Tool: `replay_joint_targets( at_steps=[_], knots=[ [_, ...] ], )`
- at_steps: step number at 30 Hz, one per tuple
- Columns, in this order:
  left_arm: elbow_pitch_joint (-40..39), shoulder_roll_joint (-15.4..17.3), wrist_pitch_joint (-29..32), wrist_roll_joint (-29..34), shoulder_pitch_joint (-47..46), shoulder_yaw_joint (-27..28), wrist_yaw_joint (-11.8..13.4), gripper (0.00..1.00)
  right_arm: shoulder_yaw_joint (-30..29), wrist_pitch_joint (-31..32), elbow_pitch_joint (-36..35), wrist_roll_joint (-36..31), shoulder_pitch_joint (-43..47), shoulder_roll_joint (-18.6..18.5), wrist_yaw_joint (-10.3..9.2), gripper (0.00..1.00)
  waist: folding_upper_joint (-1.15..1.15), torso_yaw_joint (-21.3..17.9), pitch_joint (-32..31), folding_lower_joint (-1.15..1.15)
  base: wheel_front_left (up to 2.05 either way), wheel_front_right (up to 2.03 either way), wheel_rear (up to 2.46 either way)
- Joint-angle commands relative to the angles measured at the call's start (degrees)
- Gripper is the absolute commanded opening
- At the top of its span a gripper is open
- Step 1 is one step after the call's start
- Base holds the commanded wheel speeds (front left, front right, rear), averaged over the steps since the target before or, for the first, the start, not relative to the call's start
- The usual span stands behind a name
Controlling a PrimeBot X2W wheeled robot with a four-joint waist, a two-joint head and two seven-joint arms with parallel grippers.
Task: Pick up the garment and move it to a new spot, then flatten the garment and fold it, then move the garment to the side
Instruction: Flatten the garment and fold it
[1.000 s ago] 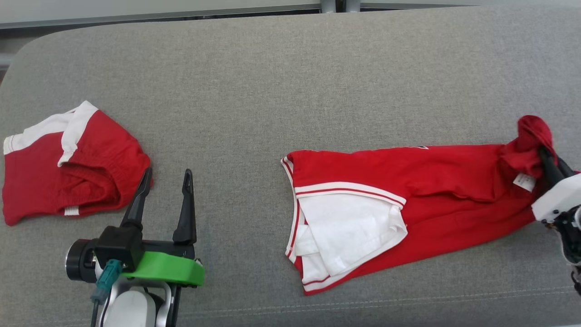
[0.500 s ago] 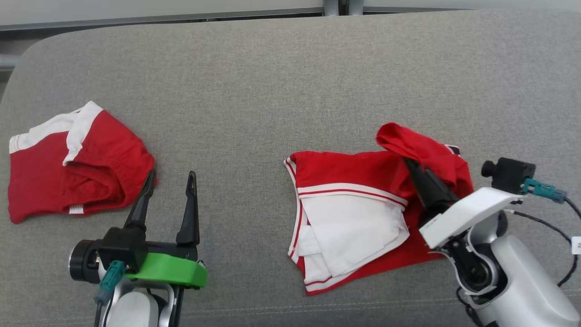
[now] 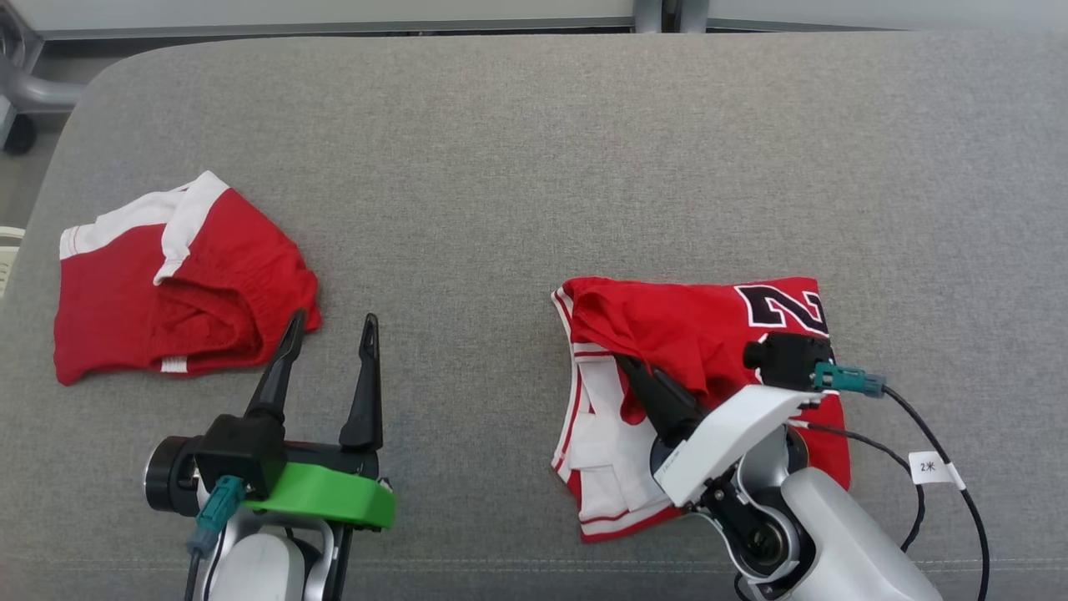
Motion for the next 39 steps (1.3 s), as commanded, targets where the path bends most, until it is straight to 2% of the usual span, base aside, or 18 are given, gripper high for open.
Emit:
replay_joint_targets(
  at_steps=[1, 9, 10, 11, 17, 21, 24, 27, 33, 39],
  knots=[
    [-0.12, 0.03, -0.16, -0.13, -0.68, -0.1, 0.3, 1.0, 0.18, -0.47, 0.52, -0.02, -0.77, 0.04, 0.02, 0.0, 0.0, 0.3, 0.02, 0.0, 0.0, 0.0, 0.0],
    [-0.1, 0.02, -0.16, -0.05, -0.4, -0.15, 0.45, 1.0, 3.31, -1.9, 4.23, 1.75, -1.3, 0.77, 0.03, 0.0, 0.0, 0.52, 0.06, 0.0, 0.0, 0.0, 0.0],
    [0.01, 0.02, -0.16, 0.04, -0.33, -0.17, 0.38, 1.0, 3.68, -2.11, 4.98, 2.38, -1.27, 0.89, 0.03, 0.74, 0.0, 0.48, 0.02, 0.0, 0.0, 0.0, 0.0],
    [0.07, 0.02, -0.16, 0.07, -0.29, -0.14, 0.33, 1.0, 3.78, -2.22, 5.38, 2.67, -1.22, 0.95, 0.03, 1.0, 0.0, 0.45, -0.03, 0.0, 0.0, 0.0, 0.0],
    [0.31, 0.02, -0.16, 0.12, 0.36, 0.0, 0.13, 1.0, 5.53, -2.95, 3.29, 5.11, -0.06, 1.12, 0.02, 1.0, 0.0, 0.33, -0.64, 0.0, 0.0, 0.0, 0.0],
    [0.35, 0.02, -0.16, 0.41, 0.7, 0.39, 0.16, 1.0, 6.08, -3.37, -2.19, 7.25, 1.36, 0.3, 0.03, 1.0, 0.0, -0.02, -1.16, 0.0, 0.0, 0.0, 0.0],
    [0.46, 0.04, -0.16, 0.9, 0.94, 1.07, 0.05, 1.0, 4.98, -5.62, -7.71, 7.44, 2.21, -1.98, 0.02, 1.0, 0.0, -0.49, -1.68, 0.0, 0.0, 0.0, 0.0],
    [0.45, 0.24, -0.16, 1.19, 1.15, 1.99, 0.04, 1.0, 2.27, -9.64, -11.18, 4.21, 3.27, -5.22, 0.02, 1.0, 0.0, -1.05, -2.41, 0.0, 0.0, 0.0, 0.0],
    [0.42, 0.65, -0.16, 1.63, 1.66, 3.55, 0.3, 1.0, -4.33, -14.96, -13.44, -0.18, 5.41, -8.39, 0.02, 1.0, 0.0, -2.12, -3.66, 0.0, 0.0, 0.0, 0.0],
    [-0.4, 0.7, -0.16, 2.19, 2.13, 4.74, 0.65, 1.0, -11.59, -18.07, -12.35, -12.05, 7.48, -10.47, 0.02, 1.0, 0.0, -3.14, -4.07, 0.0, 0.0, 0.0, 0.0]
  ],
)
